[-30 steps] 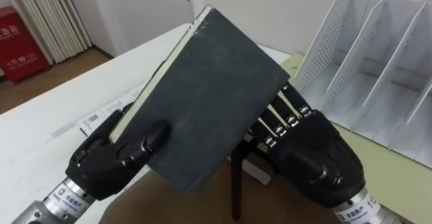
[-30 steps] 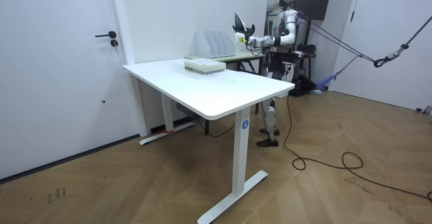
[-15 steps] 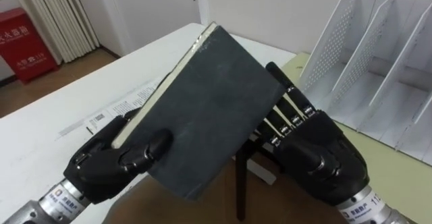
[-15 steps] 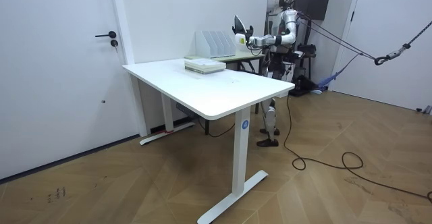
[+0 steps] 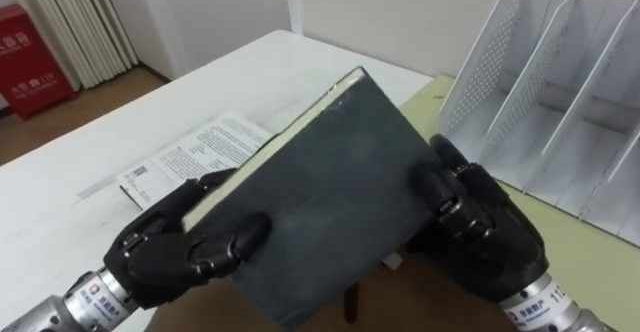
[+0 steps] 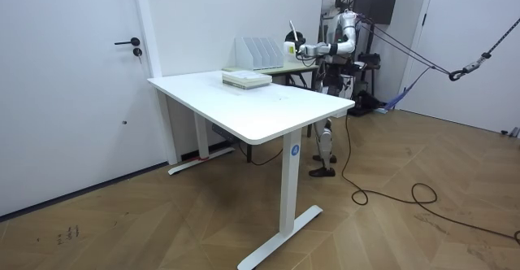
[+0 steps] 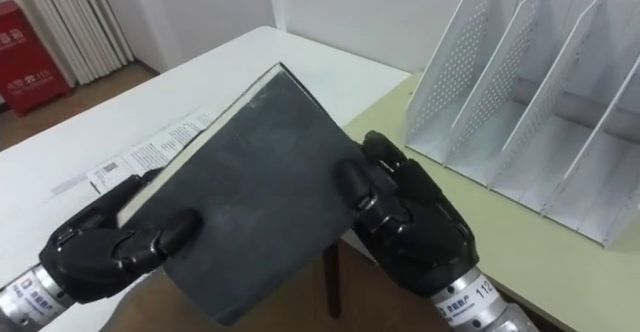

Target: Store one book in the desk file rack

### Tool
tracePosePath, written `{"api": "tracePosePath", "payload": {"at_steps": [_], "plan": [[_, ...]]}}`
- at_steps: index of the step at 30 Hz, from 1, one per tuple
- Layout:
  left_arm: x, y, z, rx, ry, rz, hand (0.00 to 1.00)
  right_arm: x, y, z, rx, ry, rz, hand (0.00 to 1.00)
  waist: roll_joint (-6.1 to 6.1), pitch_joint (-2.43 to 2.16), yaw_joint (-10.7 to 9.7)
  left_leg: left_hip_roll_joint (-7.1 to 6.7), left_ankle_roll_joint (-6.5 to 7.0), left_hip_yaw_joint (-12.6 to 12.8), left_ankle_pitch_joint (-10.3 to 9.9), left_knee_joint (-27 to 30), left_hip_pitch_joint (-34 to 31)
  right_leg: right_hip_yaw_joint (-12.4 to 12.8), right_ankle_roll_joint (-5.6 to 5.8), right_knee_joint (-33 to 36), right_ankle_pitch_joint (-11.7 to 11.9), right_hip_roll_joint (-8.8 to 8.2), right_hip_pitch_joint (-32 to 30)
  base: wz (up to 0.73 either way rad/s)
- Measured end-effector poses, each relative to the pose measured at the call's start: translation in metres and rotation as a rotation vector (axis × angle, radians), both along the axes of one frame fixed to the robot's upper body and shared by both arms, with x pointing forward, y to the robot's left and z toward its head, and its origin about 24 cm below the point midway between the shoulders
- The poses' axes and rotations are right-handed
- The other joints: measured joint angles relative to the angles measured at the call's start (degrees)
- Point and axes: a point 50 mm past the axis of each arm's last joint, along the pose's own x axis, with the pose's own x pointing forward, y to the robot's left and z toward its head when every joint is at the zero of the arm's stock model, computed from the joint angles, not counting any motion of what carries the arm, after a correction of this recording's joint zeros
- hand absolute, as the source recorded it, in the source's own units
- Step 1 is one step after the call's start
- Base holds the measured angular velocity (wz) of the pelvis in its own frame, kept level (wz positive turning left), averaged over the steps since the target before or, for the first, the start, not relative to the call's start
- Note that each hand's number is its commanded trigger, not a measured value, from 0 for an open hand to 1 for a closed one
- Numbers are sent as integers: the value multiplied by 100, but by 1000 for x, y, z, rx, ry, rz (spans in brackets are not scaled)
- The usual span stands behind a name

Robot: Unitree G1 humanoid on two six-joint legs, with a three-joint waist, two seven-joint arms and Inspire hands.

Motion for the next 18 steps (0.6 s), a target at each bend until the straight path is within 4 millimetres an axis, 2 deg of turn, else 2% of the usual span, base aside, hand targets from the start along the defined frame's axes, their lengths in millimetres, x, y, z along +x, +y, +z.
{"api": "tracePosePath", "payload": {"at_steps": [6,10,12,13,14,15,18], "plan": [[0,-5,10,18,-47,-16,100,0,-3,3,6,-29,-17,100,-51,-9,7,-1,-1,1,1,4,-5,-92,-1,-16,1,-15,42,0],[0,-8,17,23,-72,-13,100,0,-2,4,20,-53,-23,100,-89,17,1,-5,-1,1,2,-16,23,-114,-1,-37,1,-17,88,0],[0,-9,18,25,-78,-12,100,0,-2,4,25,-59,-30,100,-118,40,-67,-4,-1,1,1,-35,44,-117,-1,-43,1,-16,112,0],[0,-9,19,24,-80,-10,63,0,-1,4,31,-61,-33,100,-129,47,-83,-4,-1,2,1,-37,46,-117,-1,-42,1,-16,114,0],[0,-9,19,23,-80,-11,14,0,-1,4,36,-62,-33,100,-134,51,-91,-3,-1,6,1,-35,43,-113,-1,-41,1,-15,109,0],[0,-10,19,22,-80,-11,0,0,0,4,38,-62,-34,100,-132,51,-100,-4,-1,7,1,-35,42,-107,-1,-41,1,-14,106,0],[0,-11,18,20,-81,-11,0,-1,1,2,48,-59,-40,100,-122,51,-113,-6,-1,11,1,-37,47,-102,-2,-41,2,-14,110,0]]}}
